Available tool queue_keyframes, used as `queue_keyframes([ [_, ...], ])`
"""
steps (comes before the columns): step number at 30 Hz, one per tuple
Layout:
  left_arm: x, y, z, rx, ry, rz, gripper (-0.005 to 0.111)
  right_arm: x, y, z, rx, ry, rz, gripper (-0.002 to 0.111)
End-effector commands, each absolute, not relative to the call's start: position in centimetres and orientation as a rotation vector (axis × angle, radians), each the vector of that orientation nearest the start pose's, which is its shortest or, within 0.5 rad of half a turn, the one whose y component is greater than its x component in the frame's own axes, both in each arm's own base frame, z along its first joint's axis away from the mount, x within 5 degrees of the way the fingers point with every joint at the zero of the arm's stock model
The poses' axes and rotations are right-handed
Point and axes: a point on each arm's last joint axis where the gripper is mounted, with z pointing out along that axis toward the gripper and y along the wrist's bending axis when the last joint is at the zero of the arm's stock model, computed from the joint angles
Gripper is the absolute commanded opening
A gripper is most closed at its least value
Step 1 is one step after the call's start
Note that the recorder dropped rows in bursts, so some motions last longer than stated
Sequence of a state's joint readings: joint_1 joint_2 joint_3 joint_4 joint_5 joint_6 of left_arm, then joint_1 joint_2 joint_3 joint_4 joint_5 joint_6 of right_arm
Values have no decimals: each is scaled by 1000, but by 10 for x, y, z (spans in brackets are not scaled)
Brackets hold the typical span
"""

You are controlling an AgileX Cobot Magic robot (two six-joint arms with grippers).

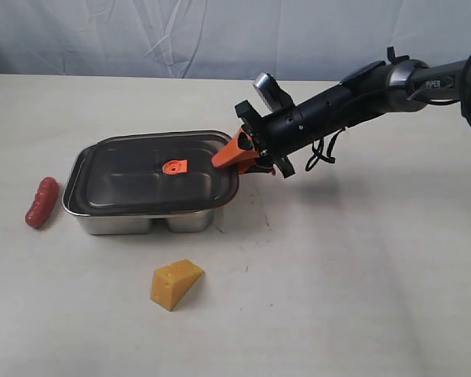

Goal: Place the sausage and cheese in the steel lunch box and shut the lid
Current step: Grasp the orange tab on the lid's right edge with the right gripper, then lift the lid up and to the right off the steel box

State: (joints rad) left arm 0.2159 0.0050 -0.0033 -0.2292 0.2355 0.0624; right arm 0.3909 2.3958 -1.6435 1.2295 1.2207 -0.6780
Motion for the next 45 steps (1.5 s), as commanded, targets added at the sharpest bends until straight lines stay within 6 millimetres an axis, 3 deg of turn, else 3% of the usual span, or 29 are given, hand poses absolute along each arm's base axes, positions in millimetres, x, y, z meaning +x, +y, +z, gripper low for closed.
queue_keyframes([
  [1, 55, 7, 192, -272, 1690, -6, 0, 387, 243, 105, -596, 2757, 1631, -1],
  [9, 55, 7, 192, -272, 1690, -6, 0, 389, 239, 105, -591, 2758, 1622, -1],
  [13, 55, 7, 192, -272, 1690, -6, 0, 394, 232, 119, -579, 2725, 1611, -1],
  [26, 55, 7, 192, -272, 1690, -6, 0, 403, 200, 215, -640, 2421, 1556, -1],
  [31, 55, 7, 192, -272, 1690, -6, 0, 406, 173, 254, -618, 2316, 1502, -1],
  [35, 55, 7, 192, -272, 1690, -6, 0, 407, 140, 283, -644, 2224, 1388, -1],
  [37, 55, 7, 192, -272, 1690, -6, 0, 403, 123, 294, -728, 2232, 1244, -1],
  [42, 55, 7, 192, -272, 1690, -6, 0, 387, 102, 311, -926, 2319, 838, -1],
  [45, 55, 7, 192, -272, 1690, -6, 0, 377, 99, 323, -1011, 2320, 697, -1],
])
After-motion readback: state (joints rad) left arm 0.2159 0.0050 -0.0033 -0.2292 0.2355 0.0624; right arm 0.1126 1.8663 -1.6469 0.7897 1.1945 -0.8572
